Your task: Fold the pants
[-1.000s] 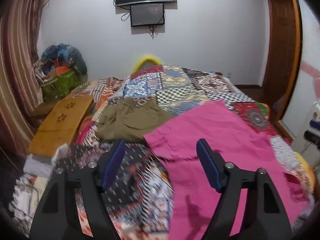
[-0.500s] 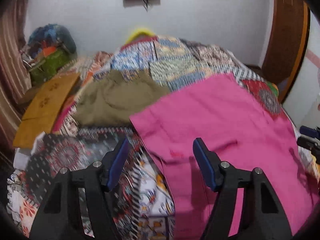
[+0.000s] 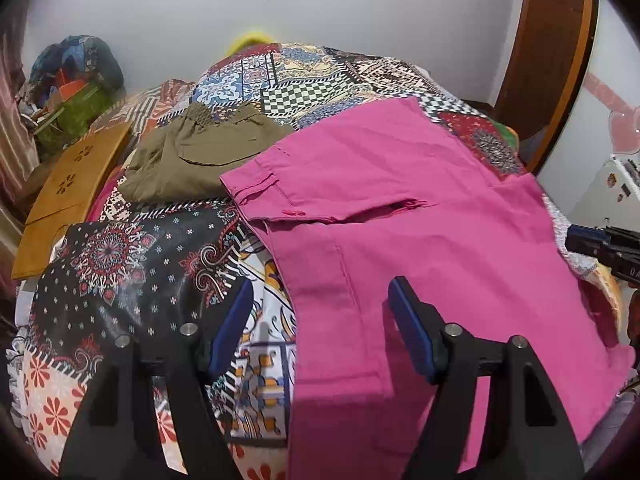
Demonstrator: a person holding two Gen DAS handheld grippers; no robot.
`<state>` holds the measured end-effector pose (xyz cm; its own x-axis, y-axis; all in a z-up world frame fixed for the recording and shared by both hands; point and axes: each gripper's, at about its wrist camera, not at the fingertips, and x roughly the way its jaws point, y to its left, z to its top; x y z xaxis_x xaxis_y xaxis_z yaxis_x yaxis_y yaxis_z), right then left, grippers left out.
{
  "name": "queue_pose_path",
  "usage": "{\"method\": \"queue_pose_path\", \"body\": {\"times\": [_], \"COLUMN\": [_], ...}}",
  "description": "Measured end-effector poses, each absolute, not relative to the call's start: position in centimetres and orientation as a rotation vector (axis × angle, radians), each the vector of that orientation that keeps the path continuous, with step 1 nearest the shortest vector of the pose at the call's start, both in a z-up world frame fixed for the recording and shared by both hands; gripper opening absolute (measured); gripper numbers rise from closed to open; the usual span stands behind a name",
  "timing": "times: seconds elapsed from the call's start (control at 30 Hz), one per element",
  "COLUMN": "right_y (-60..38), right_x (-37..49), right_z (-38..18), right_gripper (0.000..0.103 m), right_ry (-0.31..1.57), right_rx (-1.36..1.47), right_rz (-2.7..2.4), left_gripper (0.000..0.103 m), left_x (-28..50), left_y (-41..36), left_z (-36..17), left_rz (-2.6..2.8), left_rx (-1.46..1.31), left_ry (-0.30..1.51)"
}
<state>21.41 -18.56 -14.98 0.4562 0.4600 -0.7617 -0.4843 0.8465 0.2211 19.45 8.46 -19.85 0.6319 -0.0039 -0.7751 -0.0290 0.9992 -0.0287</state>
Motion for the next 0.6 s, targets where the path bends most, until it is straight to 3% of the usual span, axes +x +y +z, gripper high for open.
{"method": "queue_pose_path", "body": {"times": [0.03, 0.07, 0.6], "right_y": [-19.1, -19.3, -16.8], "right_x": [20.9, 20.5, 18.7], "right_z": [-15.1, -15.2, -17.1], "right_gripper": [0.046, 0.047, 0.046], "right_ry": [0.933, 0.941, 0.943], "right_rx": [-0.04, -0.058, -0.269], "right_rz": [0.566, 0.562, 0.574], "left_gripper": [0.073, 0.073, 0.074], "left_x": [19.2, 18.9, 17.7], "left_y": [8.3, 8.1, 6.1], "left_z": [-19.8, -19.8, -21.5], "left_rz": [0.011, 0.006, 0.001], "left_rx": [-0.042, -0.042, -0.03], "left_ry": [0.89, 0.893, 0.948]}}
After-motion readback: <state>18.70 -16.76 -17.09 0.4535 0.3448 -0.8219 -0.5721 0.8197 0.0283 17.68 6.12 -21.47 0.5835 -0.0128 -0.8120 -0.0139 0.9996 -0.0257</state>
